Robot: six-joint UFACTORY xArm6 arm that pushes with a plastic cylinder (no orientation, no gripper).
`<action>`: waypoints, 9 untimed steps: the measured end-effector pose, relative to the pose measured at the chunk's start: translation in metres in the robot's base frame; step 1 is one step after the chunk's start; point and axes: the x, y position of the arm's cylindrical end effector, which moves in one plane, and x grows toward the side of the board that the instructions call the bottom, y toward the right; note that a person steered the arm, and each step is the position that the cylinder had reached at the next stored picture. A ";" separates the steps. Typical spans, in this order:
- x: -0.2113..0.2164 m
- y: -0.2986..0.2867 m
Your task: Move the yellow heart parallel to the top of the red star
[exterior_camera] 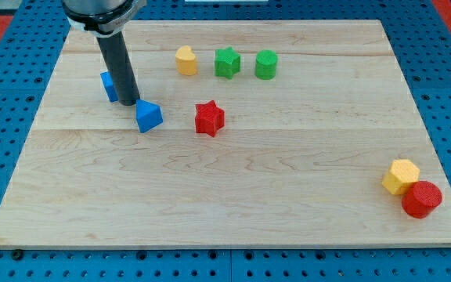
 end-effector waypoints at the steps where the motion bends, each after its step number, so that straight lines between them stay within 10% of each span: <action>1: -0.009 0.004; 4: -0.075 -0.017; 6: -0.110 0.070; 9: -0.080 0.081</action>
